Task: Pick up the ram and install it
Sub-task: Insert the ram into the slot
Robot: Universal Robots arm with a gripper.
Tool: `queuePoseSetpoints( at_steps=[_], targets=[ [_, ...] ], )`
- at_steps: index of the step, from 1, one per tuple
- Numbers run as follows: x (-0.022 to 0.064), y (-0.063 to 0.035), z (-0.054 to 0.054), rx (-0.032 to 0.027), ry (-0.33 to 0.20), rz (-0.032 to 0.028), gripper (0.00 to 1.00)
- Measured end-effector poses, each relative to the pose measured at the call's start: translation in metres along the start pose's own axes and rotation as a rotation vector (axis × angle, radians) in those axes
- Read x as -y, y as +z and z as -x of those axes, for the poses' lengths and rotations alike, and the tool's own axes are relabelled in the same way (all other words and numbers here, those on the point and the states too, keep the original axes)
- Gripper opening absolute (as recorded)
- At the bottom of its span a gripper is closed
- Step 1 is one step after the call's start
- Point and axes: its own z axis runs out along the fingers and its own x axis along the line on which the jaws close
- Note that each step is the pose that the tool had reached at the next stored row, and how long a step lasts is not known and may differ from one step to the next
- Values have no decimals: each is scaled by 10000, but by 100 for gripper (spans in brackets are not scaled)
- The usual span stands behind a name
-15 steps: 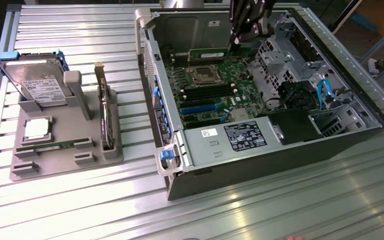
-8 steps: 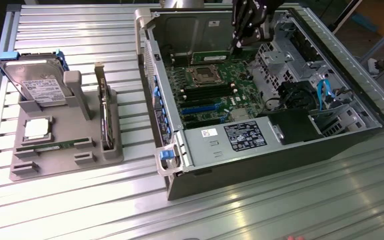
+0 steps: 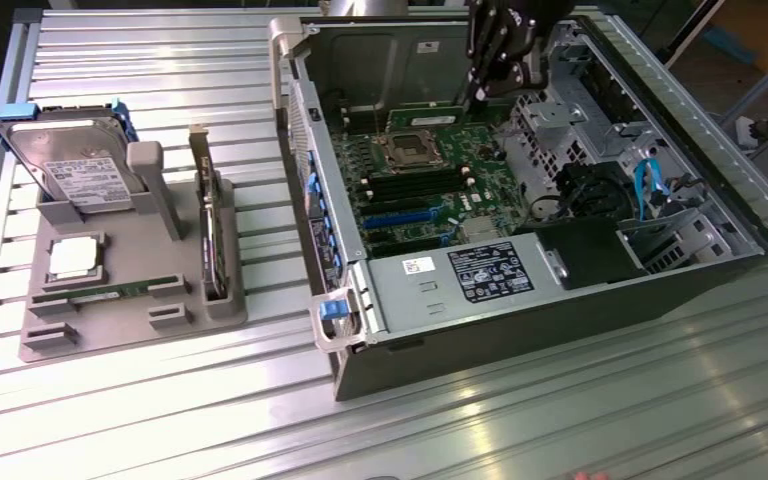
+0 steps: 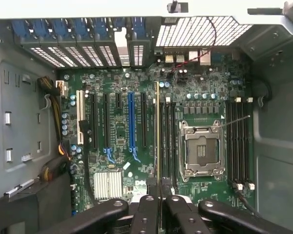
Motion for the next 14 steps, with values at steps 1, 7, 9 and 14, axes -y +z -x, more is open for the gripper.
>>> queuePoseSetpoints(
  at_steps=[1,7,9,14],
  targets=[
    [7,13,0,-1,0,0,12],
    [50,82,-2,-4,-1,0,12],
    [68,119,-3,-4,0,0,12],
    [89,227,-6,-5,0,-5,12]
  ],
)
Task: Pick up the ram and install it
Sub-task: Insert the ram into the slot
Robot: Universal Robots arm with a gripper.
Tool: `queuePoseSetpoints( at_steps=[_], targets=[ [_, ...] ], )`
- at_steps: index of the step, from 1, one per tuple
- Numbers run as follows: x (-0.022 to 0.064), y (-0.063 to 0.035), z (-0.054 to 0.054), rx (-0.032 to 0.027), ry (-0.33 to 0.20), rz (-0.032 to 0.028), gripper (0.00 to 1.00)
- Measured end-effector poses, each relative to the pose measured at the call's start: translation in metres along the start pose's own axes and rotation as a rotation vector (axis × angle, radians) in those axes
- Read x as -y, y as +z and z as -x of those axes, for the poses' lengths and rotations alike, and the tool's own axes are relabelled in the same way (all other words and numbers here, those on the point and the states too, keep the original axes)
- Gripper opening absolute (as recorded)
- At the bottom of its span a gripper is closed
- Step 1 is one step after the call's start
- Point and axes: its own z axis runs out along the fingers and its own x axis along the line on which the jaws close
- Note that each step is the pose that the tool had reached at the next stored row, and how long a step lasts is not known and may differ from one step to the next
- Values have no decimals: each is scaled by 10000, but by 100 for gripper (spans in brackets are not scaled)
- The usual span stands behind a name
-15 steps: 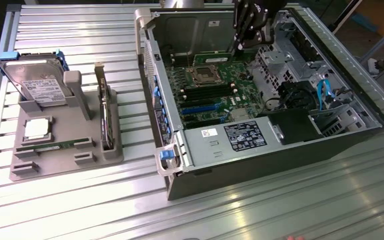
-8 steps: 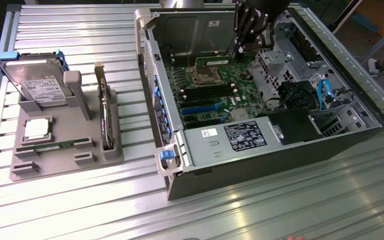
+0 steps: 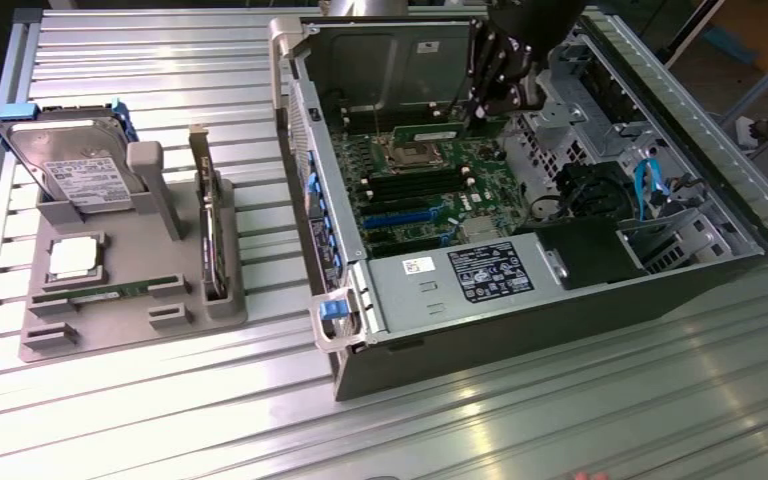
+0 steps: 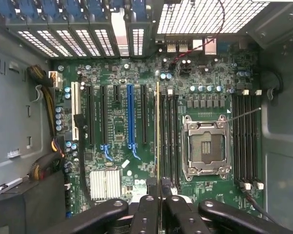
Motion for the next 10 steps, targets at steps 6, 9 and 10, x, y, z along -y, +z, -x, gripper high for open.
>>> queuePoseSetpoints(
  at_steps=[6,9,10],
  targets=[
    [9,78,-3,-4,3,-5,12],
    [14,113,-4,-2,6,-7,12],
    [15,123,-4,-3,7,-7,12]
  ],
)
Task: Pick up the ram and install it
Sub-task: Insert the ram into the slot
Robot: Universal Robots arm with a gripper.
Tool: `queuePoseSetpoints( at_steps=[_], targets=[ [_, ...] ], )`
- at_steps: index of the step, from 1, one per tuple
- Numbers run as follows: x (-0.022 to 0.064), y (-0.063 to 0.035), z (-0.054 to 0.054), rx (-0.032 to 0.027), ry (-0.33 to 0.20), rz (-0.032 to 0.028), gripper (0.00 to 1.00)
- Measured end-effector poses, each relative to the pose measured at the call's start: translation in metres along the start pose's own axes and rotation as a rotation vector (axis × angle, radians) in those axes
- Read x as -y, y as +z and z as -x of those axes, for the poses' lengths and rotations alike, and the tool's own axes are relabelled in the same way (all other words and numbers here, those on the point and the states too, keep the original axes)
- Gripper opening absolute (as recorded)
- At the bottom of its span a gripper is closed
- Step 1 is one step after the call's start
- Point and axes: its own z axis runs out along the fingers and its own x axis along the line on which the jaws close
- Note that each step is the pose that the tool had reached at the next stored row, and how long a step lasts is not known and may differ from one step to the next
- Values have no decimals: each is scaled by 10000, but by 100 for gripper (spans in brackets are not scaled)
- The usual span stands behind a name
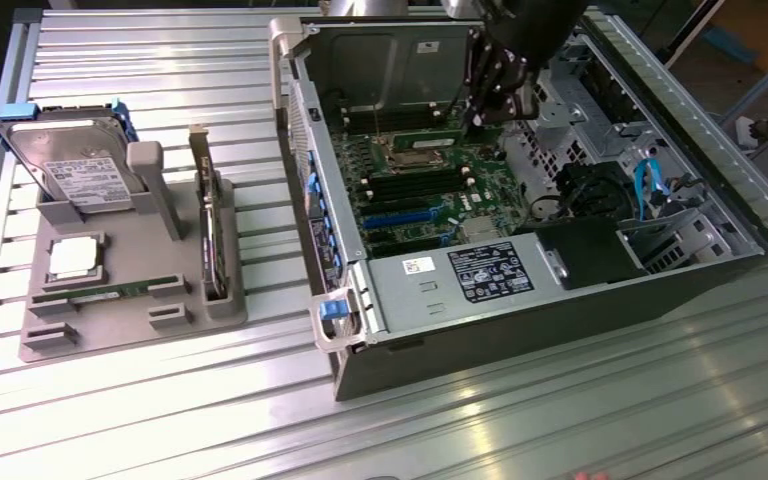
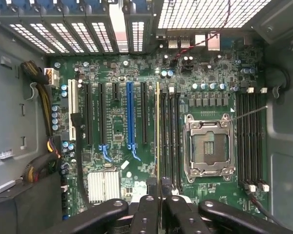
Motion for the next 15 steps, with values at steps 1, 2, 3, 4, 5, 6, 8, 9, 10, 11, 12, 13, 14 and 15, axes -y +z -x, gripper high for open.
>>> queuePoseSetpoints(
  at_steps=[1,2,3,4,5,6,8,9,10,11,12,13,14,15],
  targets=[
    [1,10,0,0,0,0,12],
    [3,24,-1,0,1,0,12],
    [4,35,-1,0,1,0,12],
    [5,47,-2,0,2,0,12],
    [6,58,-2,0,2,0,12],
    [8,73,-3,1,2,-1,12],
    [10,112,-4,0,3,0,12],
    [12,140,-5,-1,4,0,12],
    [14,168,-6,1,5,-1,12],
    [17,200,-7,2,9,-1,12],
    [20,227,-8,0,13,-1,12],
    [21,244,-9,0,15,-1,12],
    [23,259,-10,1,17,-1,12],
    [26,291,-11,1,22,-1,12]
  ],
)
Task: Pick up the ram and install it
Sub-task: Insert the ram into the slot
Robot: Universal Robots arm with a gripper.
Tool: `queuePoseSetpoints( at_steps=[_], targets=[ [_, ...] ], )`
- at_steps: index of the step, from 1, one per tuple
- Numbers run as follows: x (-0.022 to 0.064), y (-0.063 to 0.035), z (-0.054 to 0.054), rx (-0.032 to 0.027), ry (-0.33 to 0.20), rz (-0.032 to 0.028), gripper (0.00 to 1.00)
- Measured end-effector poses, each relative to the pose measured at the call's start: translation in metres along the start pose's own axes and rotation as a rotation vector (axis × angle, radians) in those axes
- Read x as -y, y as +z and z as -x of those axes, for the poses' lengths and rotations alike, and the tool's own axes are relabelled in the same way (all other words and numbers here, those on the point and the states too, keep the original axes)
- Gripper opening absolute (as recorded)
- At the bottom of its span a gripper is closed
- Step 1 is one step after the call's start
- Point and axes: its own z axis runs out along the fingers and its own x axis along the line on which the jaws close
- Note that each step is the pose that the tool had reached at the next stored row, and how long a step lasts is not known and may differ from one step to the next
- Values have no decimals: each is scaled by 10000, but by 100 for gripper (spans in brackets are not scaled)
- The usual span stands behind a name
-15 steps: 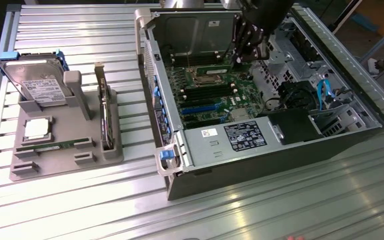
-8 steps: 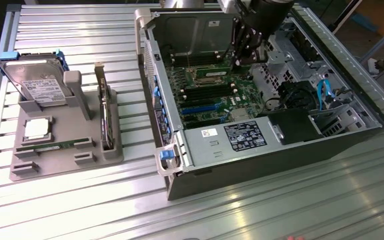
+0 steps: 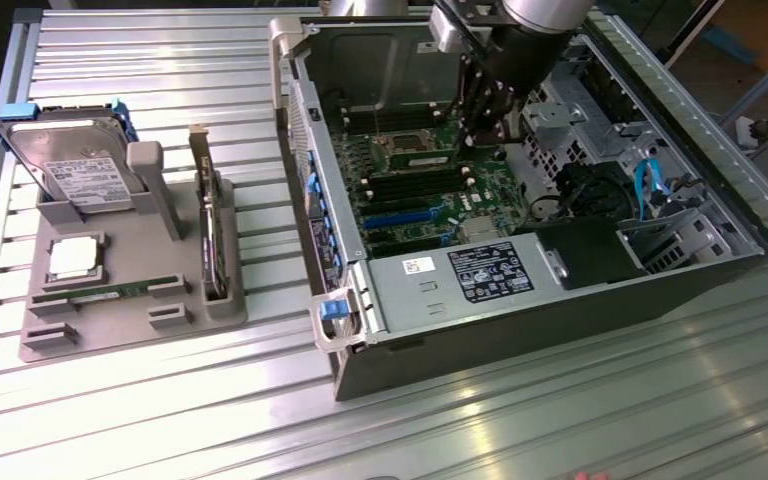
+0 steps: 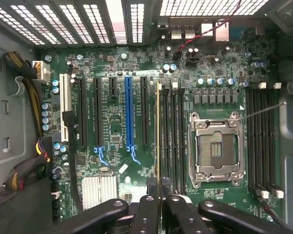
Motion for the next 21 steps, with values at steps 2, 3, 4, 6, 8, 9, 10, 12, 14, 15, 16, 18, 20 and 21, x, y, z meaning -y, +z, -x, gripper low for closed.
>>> queuePoseSetpoints(
  at_steps=[2,3,4,6,8,9,10,12,14,15,16,18,20,21],
  targets=[
    [3,41,-1,-1,2,0,12],
    [3,41,-2,-3,3,1,12],
    [3,42,-1,0,2,0,12],
    [3,43,-1,0,2,0,12],
    [4,50,-1,3,2,-2,12],
    [4,55,2,2,1,-3,12],
    [3,61,8,3,2,-5,12],
    [2,80,39,5,4,-13,12],
    [2,96,55,8,6,-18,12],
    [2,105,59,8,6,-20,12],
    [2,112,61,8,8,-22,12],
    [0,142,61,8,9,-33,12],
    [-3,171,60,9,12,-48,12],
    [-6,193,60,9,12,-58,12]
  ],
)
